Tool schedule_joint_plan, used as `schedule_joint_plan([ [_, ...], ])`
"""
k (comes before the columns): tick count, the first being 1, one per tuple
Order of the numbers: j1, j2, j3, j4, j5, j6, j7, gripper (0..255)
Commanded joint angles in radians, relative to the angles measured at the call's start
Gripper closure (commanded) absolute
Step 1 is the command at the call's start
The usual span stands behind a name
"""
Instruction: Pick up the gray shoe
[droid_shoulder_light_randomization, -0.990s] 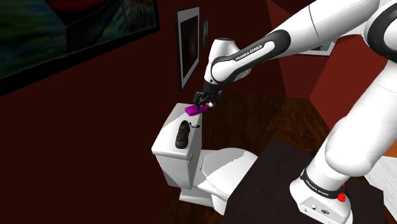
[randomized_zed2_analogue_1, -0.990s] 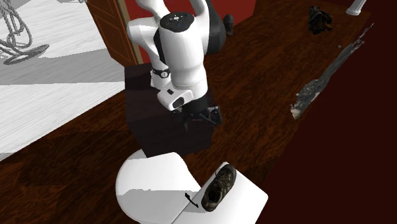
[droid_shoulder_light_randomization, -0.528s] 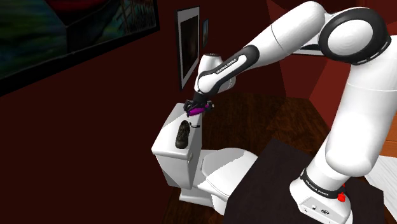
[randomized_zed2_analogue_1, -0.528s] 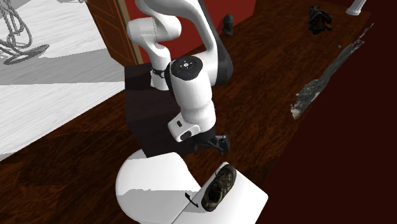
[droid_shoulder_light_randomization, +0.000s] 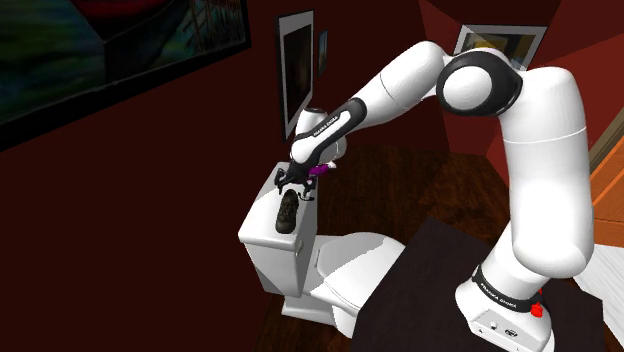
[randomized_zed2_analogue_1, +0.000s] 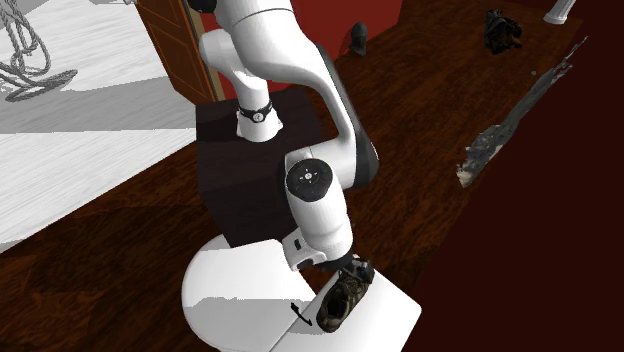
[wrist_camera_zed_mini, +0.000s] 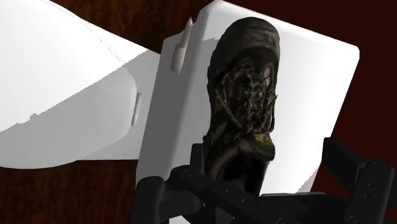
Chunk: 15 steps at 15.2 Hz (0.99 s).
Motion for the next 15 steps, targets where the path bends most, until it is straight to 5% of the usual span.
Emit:
schedule_joint_plan([
  [1,0.001,0.053,-0.002,0.047,0.004,0.007,0.009,0],
  [9,0.000,0.122,0.001,0.057,0.009,0.065,-0.006,0],
  [10,-0.001,0.123,0.001,0.059,0.009,0.065,-0.006,255],
  [15,-0.001,0.123,0.001,0.058,0.009,0.065,-0.006,255],
])
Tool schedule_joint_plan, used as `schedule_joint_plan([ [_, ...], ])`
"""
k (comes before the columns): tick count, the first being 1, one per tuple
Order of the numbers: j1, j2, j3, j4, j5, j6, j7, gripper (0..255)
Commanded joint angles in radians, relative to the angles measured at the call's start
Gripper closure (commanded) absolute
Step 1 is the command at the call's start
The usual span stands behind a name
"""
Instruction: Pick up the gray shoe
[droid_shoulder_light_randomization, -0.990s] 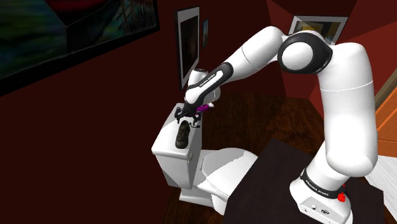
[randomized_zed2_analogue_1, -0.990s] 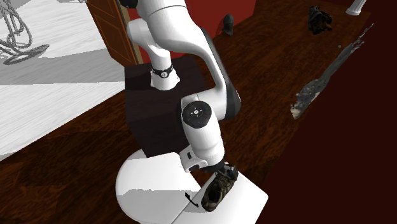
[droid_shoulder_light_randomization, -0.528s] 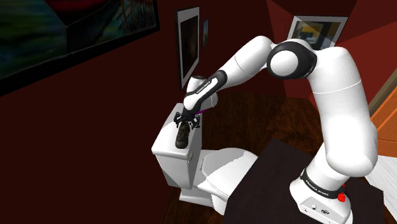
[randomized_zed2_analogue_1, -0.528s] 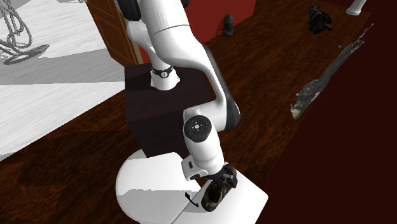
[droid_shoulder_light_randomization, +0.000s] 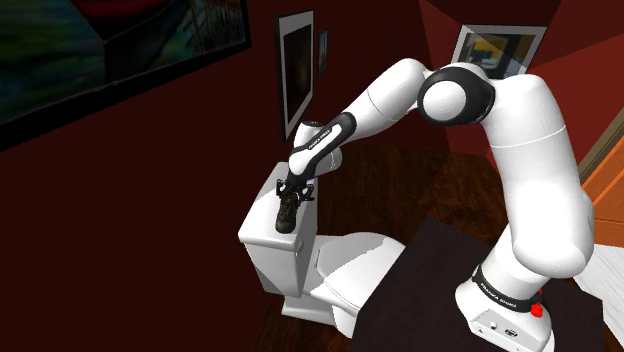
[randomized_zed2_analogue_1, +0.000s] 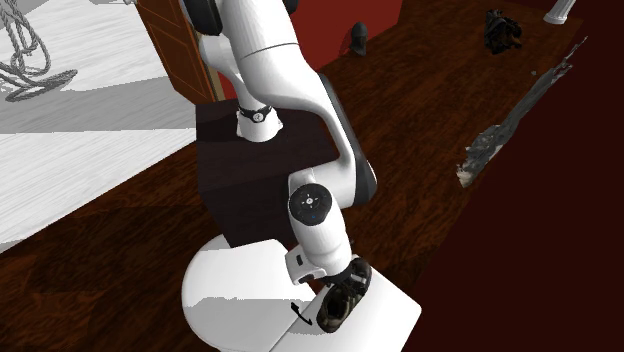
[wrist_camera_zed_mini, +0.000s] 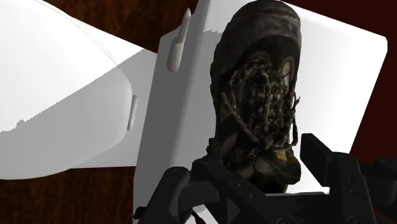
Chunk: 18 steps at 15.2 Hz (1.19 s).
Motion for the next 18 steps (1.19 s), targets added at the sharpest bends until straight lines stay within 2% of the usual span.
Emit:
schedule_joint_plan([
  [1,0.000,0.002,0.000,0.000,0.000,0.001,0.000,255],
  [4,0.001,0.002,0.000,-0.001,0.000,0.001,0.000,255],
  [18,0.002,-0.139,-0.008,-0.011,-0.010,-0.127,0.031,255],
])
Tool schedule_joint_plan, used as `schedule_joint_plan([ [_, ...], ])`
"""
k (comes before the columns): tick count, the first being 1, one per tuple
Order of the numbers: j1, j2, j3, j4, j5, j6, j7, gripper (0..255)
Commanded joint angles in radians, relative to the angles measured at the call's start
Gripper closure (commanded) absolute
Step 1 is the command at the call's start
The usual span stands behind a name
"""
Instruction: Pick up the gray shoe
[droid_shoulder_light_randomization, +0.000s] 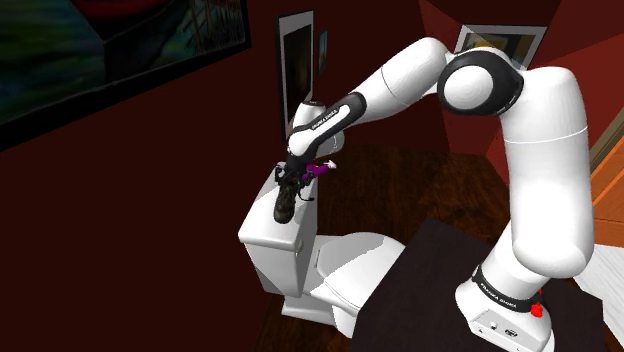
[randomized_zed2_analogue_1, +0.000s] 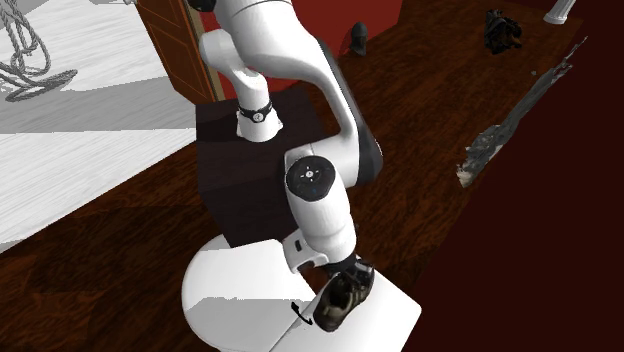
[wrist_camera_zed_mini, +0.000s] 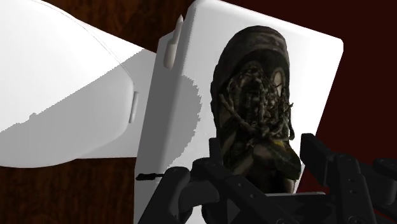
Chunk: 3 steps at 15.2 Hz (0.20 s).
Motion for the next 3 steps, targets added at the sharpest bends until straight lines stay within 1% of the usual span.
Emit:
schedule_joint_plan([
  [1,0.000,-0.022,-0.001,0.001,-0.002,-0.021,0.005,255],
  [3,0.000,-0.023,-0.001,0.001,-0.002,-0.023,0.005,255],
])
